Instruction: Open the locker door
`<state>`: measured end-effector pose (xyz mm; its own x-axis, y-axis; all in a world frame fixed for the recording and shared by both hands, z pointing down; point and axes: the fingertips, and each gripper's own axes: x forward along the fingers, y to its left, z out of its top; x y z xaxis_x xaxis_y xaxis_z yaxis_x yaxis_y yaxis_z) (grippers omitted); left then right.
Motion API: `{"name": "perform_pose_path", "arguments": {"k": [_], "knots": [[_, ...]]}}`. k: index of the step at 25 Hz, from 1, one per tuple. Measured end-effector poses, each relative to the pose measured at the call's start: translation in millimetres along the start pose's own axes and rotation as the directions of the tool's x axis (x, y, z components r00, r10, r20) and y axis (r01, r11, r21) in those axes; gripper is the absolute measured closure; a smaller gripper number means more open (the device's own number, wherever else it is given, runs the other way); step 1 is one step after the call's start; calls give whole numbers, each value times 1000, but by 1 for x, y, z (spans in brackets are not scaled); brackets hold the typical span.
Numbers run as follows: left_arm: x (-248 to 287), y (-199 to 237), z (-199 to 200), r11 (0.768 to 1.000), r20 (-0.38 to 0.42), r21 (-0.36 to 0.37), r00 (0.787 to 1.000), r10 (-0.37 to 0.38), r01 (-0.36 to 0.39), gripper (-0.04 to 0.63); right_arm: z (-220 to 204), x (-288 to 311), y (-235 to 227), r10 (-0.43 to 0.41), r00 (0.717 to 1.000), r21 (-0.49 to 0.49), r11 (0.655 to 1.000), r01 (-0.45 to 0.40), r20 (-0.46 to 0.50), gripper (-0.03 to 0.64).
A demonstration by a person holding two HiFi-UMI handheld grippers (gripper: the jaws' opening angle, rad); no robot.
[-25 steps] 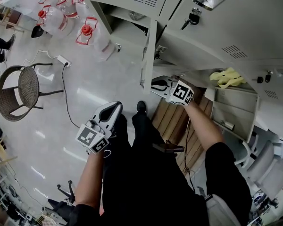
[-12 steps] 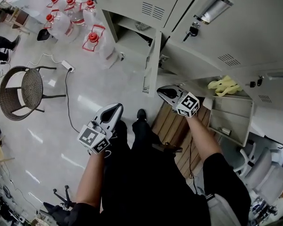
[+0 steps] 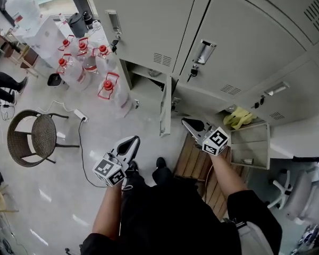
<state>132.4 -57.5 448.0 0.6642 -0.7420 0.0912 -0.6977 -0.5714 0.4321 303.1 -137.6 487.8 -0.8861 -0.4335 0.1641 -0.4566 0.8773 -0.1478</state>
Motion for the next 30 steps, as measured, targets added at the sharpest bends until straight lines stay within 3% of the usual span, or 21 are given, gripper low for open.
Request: {"name": "perform_pose_path", "arguments": {"k": [7, 13, 18, 22, 30], "knots": [[-10, -8, 64, 992, 38, 73, 994, -105, 102, 584, 103, 0, 38, -63, 991, -68, 995, 71, 119, 604], [-27, -15, 120, 962, 50, 186, 976, -213, 201, 584, 159, 19, 94, -89, 981, -87, 991, 105, 171, 604], [-50, -27, 158, 920, 20, 262, 951, -308, 292, 584, 206, 26, 136, -100, 963, -89, 988, 126, 249, 606], [-74, -43, 178, 868, -20, 306, 914, -406, 392, 584, 234, 29, 169, -98, 953, -130, 982, 140, 288, 605], [-113, -61, 199, 805, -51, 361, 872, -487, 470, 584, 243, 36, 223, -159, 940, -157, 964, 214, 302, 606]]}}
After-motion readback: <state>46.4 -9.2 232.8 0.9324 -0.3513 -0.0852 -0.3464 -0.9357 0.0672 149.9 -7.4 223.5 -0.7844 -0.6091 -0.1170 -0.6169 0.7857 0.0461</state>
